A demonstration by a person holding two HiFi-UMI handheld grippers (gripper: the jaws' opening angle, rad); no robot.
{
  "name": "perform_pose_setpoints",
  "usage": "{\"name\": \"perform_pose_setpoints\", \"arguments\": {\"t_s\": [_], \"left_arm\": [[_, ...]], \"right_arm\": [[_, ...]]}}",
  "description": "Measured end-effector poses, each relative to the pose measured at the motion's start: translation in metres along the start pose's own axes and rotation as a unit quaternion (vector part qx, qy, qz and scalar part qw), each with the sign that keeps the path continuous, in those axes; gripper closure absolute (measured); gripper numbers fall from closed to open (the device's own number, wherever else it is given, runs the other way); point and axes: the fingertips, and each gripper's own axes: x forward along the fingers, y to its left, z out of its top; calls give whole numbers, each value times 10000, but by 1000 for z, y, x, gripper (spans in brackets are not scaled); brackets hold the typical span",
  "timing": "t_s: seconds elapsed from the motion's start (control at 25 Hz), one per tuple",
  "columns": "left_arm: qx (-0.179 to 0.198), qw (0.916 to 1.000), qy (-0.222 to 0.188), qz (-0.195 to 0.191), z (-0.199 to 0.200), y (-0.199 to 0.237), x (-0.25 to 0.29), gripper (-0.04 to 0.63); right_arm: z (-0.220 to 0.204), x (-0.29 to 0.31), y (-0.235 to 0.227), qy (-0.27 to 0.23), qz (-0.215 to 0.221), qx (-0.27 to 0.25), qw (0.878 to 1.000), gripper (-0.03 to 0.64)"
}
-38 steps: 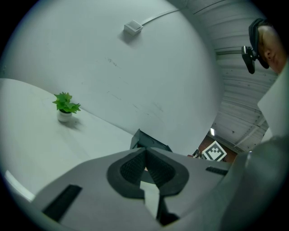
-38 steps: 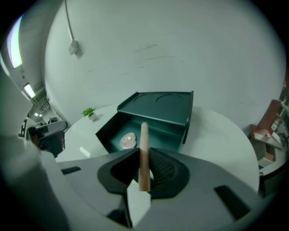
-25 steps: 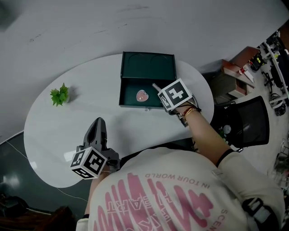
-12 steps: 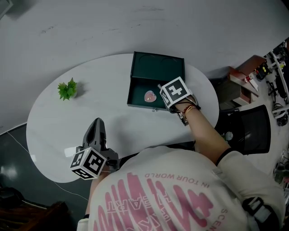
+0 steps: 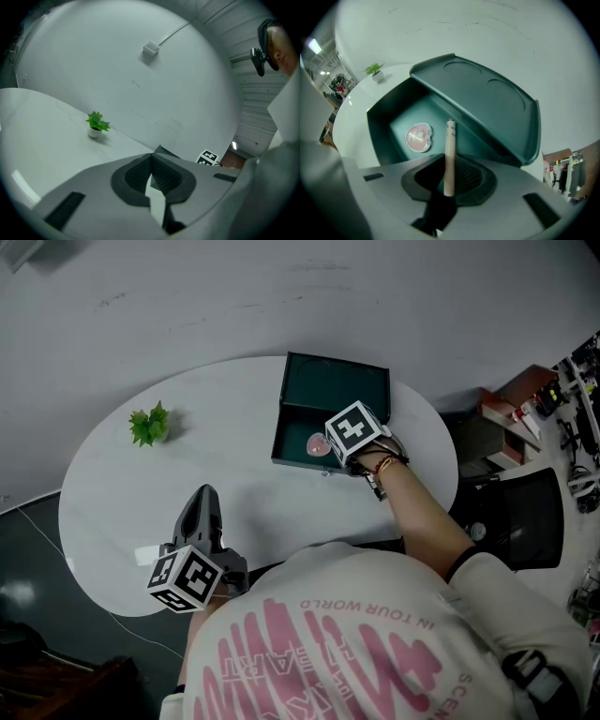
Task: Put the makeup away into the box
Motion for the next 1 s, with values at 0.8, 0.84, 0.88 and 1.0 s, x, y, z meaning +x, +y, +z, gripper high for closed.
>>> {"name": "perform_pose_setpoints", "arguments": {"t_s": [0.8, 0.84, 0.88, 1.0], "left_arm": [[130, 9995, 199, -202, 23, 41, -20, 594], [150, 9993, 239, -238, 23, 43, -21, 594], [173, 9991, 280, -273, 23, 46, -22, 594], [224, 9983, 374, -373, 24, 55, -27, 594]], "right_arm": [[16, -43, 18, -1112, 176, 1269, 9855, 495], [19, -51, 23, -1309, 206, 1381, 9815, 497], [23, -58, 29, -1509, 300, 1526, 9762, 497], [32, -73, 64, -2056, 800, 2030, 9540, 498]]}}
